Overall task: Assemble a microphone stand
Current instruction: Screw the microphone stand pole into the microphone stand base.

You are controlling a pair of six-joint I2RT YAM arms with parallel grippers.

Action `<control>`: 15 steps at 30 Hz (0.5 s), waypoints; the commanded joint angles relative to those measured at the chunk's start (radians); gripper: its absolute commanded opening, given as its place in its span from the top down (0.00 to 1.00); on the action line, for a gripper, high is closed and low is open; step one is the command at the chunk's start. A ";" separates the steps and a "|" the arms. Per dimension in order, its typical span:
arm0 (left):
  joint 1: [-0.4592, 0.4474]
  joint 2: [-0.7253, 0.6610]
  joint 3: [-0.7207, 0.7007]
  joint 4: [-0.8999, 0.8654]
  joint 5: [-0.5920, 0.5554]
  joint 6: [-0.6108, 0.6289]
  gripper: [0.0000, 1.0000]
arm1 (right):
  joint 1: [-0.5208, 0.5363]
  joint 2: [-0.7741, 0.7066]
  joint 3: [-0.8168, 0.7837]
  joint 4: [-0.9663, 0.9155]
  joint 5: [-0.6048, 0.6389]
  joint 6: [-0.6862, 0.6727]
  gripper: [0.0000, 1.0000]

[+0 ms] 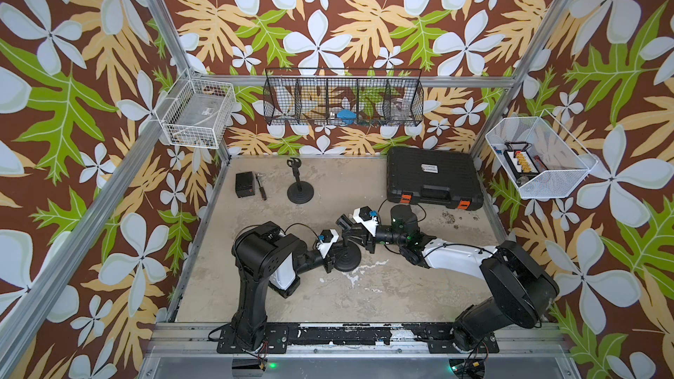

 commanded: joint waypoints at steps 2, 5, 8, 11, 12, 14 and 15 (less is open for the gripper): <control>0.002 -0.004 0.000 0.058 -0.030 -0.024 0.86 | 0.029 -0.023 -0.066 -0.006 0.025 -0.029 0.95; 0.002 -0.007 0.000 0.058 -0.025 -0.031 0.84 | 0.057 -0.024 -0.093 0.007 0.080 -0.029 0.99; 0.002 -0.013 -0.002 0.059 -0.024 -0.040 0.78 | 0.098 -0.029 -0.121 0.033 0.177 -0.030 1.00; 0.002 -0.021 -0.002 0.059 -0.028 -0.045 0.77 | 0.138 -0.033 -0.182 0.131 0.294 -0.006 1.00; 0.002 -0.024 -0.002 0.059 -0.029 -0.047 0.77 | 0.149 -0.032 -0.207 0.170 0.328 0.001 1.00; 0.002 -0.027 -0.002 0.060 -0.029 -0.051 0.76 | 0.157 -0.027 -0.239 0.228 0.371 0.019 1.00; 0.002 -0.029 -0.002 0.059 -0.027 -0.053 0.74 | 0.157 -0.026 -0.251 0.252 0.380 0.028 1.00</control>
